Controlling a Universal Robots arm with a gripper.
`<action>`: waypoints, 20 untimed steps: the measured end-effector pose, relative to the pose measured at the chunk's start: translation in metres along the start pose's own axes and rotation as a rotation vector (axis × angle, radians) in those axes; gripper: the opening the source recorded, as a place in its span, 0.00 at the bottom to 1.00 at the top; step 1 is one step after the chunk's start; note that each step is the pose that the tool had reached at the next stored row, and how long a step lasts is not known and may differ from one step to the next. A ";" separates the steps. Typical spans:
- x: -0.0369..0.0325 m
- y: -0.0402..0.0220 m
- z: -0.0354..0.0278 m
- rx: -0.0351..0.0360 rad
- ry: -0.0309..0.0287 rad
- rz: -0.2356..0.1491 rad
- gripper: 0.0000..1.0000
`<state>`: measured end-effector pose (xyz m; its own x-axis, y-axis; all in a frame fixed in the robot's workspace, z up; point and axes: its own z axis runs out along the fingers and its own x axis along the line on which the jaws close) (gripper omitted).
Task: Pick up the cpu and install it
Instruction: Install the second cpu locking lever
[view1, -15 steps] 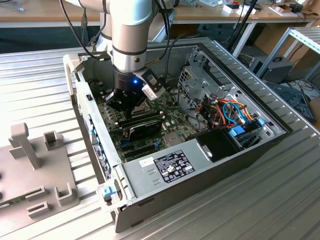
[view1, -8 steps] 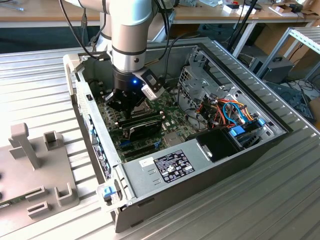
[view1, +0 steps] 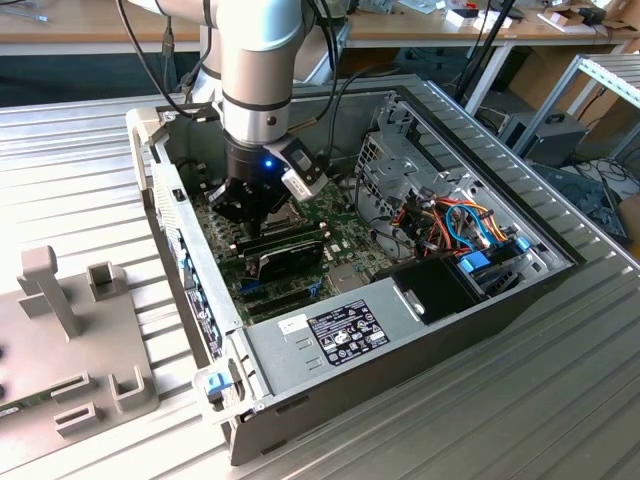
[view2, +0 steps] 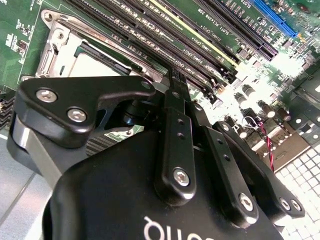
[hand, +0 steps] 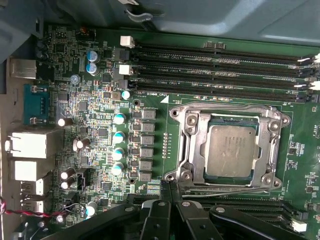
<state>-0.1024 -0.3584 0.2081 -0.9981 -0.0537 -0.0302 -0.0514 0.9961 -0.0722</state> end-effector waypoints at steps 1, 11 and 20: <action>0.0000 0.0004 0.0002 0.0000 0.0000 0.000 0.11; 0.0011 0.0020 0.0020 0.0001 0.0001 0.000 0.11; 0.0021 0.0025 0.0038 0.0002 0.0001 0.000 0.11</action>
<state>-0.1045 -0.3562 0.2041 -0.9981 -0.0539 -0.0301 -0.0516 0.9960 -0.0725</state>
